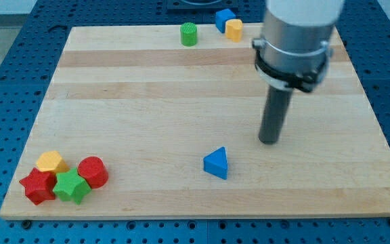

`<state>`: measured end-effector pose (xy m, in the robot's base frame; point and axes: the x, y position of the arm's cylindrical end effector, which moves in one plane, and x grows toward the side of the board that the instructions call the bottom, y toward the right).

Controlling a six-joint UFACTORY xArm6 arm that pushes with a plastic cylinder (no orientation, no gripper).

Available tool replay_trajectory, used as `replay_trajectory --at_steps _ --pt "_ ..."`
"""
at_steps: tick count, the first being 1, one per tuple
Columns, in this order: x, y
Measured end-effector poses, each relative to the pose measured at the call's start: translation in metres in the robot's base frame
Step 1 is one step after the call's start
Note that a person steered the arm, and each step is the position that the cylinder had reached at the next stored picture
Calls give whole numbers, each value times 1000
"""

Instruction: Push the blue triangle closer to red circle

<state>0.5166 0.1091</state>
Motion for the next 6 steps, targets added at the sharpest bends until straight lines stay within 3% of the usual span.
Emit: replay_trajectory --at_steps 1,4,6 --pt "28 -22" --pt "38 -185" --pt "35 -184"
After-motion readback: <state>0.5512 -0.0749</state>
